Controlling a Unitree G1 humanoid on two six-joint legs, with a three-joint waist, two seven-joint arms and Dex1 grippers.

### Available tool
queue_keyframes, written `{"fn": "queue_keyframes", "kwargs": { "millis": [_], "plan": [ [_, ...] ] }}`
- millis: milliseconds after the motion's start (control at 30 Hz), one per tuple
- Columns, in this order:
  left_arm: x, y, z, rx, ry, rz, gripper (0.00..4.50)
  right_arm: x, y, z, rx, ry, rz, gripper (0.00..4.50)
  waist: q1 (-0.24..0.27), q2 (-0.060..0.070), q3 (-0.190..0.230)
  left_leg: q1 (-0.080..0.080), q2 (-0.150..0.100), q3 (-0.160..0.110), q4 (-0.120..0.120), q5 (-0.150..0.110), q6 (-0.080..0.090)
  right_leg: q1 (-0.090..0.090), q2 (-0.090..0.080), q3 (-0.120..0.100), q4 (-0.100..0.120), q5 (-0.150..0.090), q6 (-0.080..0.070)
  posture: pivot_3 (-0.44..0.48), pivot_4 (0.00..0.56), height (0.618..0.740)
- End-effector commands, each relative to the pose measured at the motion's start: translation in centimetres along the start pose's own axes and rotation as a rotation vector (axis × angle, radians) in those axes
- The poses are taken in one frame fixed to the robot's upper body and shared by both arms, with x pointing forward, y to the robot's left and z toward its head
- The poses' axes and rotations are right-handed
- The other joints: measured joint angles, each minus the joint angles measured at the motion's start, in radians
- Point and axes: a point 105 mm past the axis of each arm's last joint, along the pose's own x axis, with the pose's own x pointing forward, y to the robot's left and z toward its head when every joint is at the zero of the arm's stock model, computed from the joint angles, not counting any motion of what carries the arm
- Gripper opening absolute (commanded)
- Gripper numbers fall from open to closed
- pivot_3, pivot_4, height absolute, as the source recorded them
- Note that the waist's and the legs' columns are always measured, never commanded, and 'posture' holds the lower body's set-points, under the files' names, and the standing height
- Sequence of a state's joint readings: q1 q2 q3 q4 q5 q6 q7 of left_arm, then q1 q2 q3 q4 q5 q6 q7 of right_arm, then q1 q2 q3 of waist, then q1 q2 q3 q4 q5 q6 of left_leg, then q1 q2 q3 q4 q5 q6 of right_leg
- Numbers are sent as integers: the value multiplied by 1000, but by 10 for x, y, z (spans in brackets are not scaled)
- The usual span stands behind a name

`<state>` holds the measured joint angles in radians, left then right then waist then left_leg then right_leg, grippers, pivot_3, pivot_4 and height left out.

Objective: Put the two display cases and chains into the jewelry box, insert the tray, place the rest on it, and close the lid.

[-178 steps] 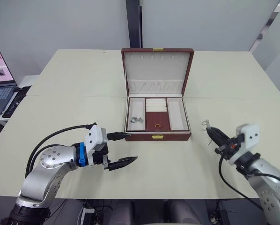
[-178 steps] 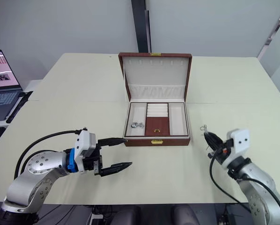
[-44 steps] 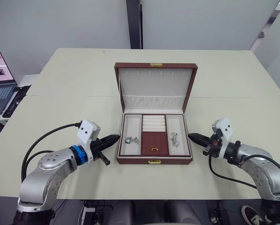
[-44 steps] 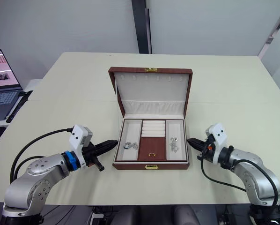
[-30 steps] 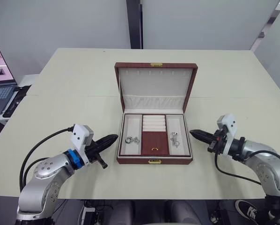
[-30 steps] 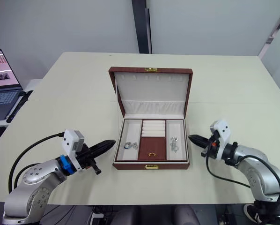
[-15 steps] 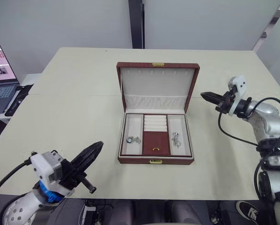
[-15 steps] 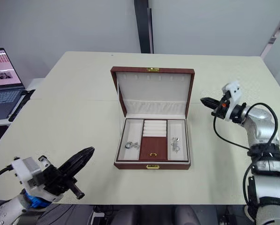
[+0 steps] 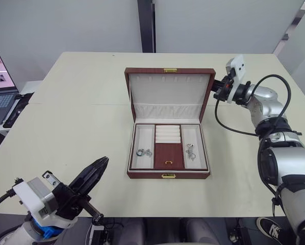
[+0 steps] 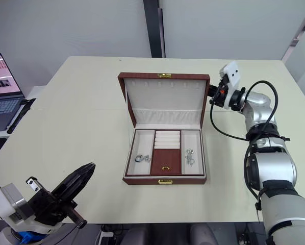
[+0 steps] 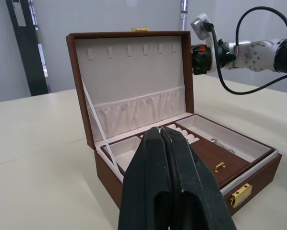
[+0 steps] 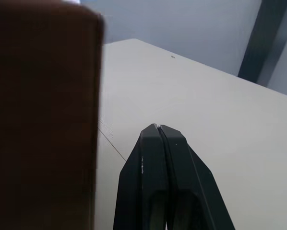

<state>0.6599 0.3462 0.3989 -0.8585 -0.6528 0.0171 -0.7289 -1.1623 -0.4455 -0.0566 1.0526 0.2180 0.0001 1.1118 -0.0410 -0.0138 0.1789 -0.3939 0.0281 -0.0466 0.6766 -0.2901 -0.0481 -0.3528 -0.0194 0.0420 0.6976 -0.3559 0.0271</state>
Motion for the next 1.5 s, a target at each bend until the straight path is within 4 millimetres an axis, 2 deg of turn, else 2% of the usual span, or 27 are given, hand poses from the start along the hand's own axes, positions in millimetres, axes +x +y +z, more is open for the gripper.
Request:
{"fn": "queue_keyframes", "kwargs": {
  "millis": [33, 200, 400, 900, 1000, 1100, 1167, 1267, 1333, 1400, 1500],
  "plan": [
    [5, -8, 10, 7, -24, -9, 6, 5, 12, 26, -27, -81, 111, 34, 0, 0, 0, 0, 0, 0, 0, 0, 0, 0, 0, 0, 0, 0, 0, 0, 150, 740],
    [9, -11, 12, -8, -21, 0, 6, 1, 33, 30, -14, -82, 264, 34, 0, 2, 2, 0, 0, 0, 0, 0, 0, 0, 0, 0, 0, 0, 0, 0, 150, 740],
    [12, -12, 10, -22, 1, -6, 6, -14, 52, 28, -7, -31, 379, 34, -4, 4, 2, 0, 0, -1, 0, 0, 0, 0, 0, 0, 0, 0, 0, 0, 150, 740],
    [15, 1, -2, -71, 75, 41, 6, -24, 48, 22, -28, -6, 321, 34, -4, 4, 3, 0, 0, -1, 0, 0, 0, 0, 0, 0, 0, 0, 0, 0, 150, 740],
    [11, 11, -11, -66, 131, 74, 611, -27, 46, 19, -29, -4, 297, 0, -4, 4, 3, 0, 0, -1, 0, 0, 0, 0, 0, -1, 0, 0, 0, 0, 150, 740],
    [9, 28, -19, -61, 176, 103, 1500, -37, 39, 11, -28, 8, 237, 556, -3, 4, 3, 0, 0, -1, 0, 0, 0, 0, 0, -1, 0, 0, 0, 0, 150, 740],
    [10, 41, -24, -56, 205, 116, 2176, -48, 36, 4, -17, 22, 198, 1103, 5, 3, 3, 0, 0, -1, 0, 0, 0, 0, 0, -1, 0, 0, 0, 0, 150, 740],
    [11, 62, -38, -60, 299, 91, 3141, -71, 33, -14, 1, 66, 133, 1937, 15, 3, 3, -1, -1, -2, 0, 0, 0, 0, 0, -2, 0, 0, 0, 0, 150, 740],
    [11, 86, -47, -79, 334, 147, 3785, -89, 32, -30, -3, 119, 82, 2494, 17, 4, 3, -1, -1, -2, 0, 0, 0, 0, 0, -2, 0, 0, 0, 0, 150, 740],
    [10, 102, -55, -90, 373, 164, 4435, -104, 33, -41, -1, 156, 44, 3096, 14, 3, 4, -1, -1, -2, 0, 0, 0, 0, 0, -2, 0, 0, 0, 0, 150, 740],
    [8, 122, -64, -99, 393, 170, 4500, -128, 31, -50, 19, 185, -33, 4086, 7, 4, 4, -1, -1, -1, 0, 0, 0, -1, 0, -2, 0, 0, 0, 0, 150, 740]
  ]
}}
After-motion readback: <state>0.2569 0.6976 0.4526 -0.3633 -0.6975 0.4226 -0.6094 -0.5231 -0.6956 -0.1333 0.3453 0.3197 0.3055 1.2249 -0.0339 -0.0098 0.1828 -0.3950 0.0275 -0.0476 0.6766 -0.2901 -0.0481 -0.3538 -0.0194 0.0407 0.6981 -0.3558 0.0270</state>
